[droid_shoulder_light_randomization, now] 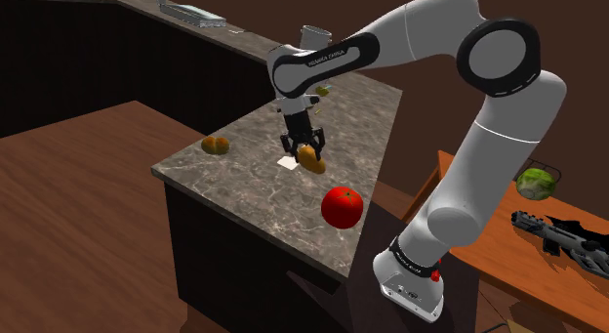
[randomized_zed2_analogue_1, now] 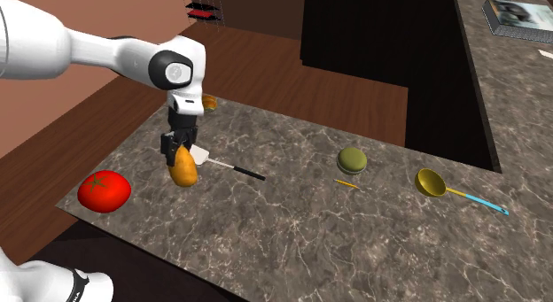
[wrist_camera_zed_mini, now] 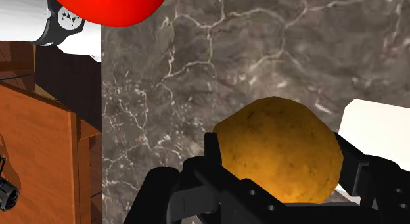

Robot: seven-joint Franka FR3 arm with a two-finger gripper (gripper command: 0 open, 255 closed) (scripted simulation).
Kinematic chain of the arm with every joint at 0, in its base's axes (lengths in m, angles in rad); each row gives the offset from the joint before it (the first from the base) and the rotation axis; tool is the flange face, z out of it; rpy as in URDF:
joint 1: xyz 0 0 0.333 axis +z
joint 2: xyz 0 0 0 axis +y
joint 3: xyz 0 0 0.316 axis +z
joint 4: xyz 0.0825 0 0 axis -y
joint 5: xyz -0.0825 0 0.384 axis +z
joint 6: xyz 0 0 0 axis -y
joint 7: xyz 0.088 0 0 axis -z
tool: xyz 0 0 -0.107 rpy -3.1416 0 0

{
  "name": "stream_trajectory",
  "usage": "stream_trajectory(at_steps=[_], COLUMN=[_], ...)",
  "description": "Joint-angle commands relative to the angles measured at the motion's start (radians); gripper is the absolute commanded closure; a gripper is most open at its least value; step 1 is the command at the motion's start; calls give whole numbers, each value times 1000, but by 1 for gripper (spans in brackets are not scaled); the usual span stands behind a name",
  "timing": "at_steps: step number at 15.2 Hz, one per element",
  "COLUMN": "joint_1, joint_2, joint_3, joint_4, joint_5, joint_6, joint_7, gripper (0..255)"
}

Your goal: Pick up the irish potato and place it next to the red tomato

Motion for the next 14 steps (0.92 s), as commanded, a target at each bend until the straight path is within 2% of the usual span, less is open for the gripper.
stream_trajectory(at_steps=[1,8,9,14], joint_1=[-2,-3,-4,-3], joint_2=[11,11,13,11], joint_3=[-3,-2,-2,-2], joint_4=[-15,-15,-15,-15], joint_5=[-3,-3,-4,-3], joint_6=[16,16,18,16], joint_7=[2,2,2,2], gripper=[255,255,0,0])
